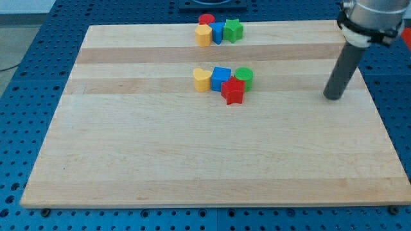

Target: Move the green circle into the blue cube

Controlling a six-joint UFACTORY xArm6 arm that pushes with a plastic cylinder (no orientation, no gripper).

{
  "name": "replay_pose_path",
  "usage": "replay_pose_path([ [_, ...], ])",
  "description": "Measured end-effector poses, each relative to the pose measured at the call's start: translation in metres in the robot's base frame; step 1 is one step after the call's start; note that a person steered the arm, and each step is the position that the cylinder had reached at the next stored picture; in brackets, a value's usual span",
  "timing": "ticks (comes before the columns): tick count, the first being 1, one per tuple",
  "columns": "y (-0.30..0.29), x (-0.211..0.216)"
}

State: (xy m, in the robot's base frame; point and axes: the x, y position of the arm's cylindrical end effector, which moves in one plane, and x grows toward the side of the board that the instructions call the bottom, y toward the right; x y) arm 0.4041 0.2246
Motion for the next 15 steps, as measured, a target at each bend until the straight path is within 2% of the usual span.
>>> replay_pose_path([
  [1, 0.000, -0.045],
  [4, 0.001, -0.068],
  [7, -0.005, -0.121],
  [8, -0.019, -0.121],
  [9, -0.059, -0.115],
  [10, -0.087, -0.069],
  [11, -0.112, -0.043],
  [13, -0.154, -0.040],
  [15, -0.167, -0.039],
])
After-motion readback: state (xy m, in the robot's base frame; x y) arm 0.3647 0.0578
